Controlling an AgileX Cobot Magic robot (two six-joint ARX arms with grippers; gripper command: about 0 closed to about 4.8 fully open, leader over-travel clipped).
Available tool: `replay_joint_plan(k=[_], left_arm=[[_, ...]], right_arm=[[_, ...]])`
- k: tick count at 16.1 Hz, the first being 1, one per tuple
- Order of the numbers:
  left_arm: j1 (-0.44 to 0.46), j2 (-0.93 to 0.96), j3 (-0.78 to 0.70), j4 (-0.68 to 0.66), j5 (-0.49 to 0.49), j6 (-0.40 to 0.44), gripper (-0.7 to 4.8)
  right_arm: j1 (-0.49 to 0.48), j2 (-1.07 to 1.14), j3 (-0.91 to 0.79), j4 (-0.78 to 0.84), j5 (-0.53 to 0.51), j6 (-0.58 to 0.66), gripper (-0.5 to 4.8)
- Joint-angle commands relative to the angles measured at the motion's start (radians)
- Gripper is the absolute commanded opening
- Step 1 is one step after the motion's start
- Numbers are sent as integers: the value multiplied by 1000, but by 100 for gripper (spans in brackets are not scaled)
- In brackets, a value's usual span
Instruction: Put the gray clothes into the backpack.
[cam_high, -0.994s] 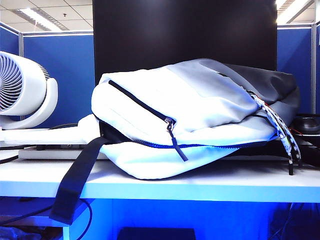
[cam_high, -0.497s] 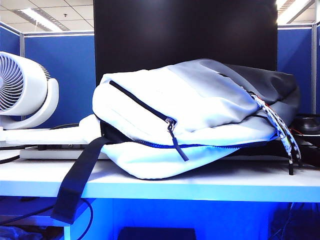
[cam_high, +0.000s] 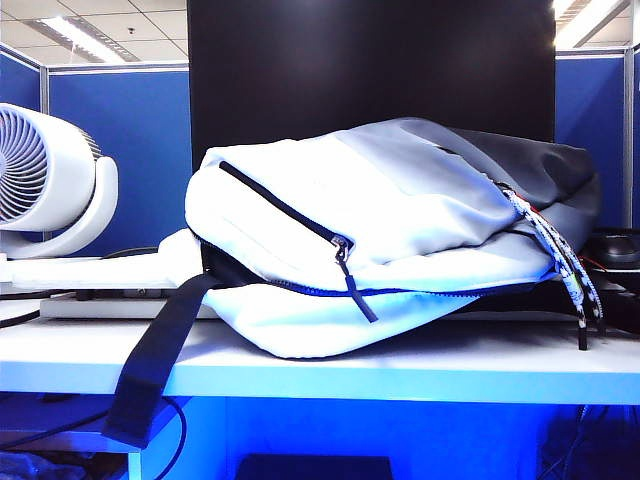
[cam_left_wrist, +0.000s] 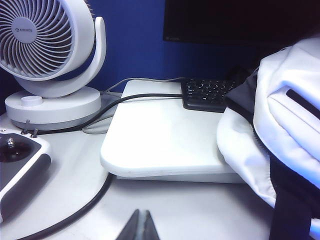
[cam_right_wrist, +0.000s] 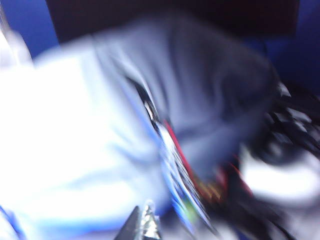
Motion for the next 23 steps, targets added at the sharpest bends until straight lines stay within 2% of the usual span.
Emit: replay_joint_plan(k=[1,5,6,9,15,23], left_arm=[[0,-2,0,11,-3,1,-5],[0,-2,0,11,-3,1,-5],[0,-2,0,11,-3,1,-5],[0,-2,0,10,-2,1,-5],[0,-2,0,10,-2,1,-5],[0,-2,0,10,-3,1,-5]], right_arm=[[-200,-2,-21,-59,8,-21,-5],[-477,-2,-106,57,-164,-3,-5],[-525,-2,-130,87,-199,-2,-5],[-585,-2,-130,88,-205,-4,-5],[-545,-2,-130,130,-248,-1,-5],[-431,-2,-130,149,-253,-4,-5]])
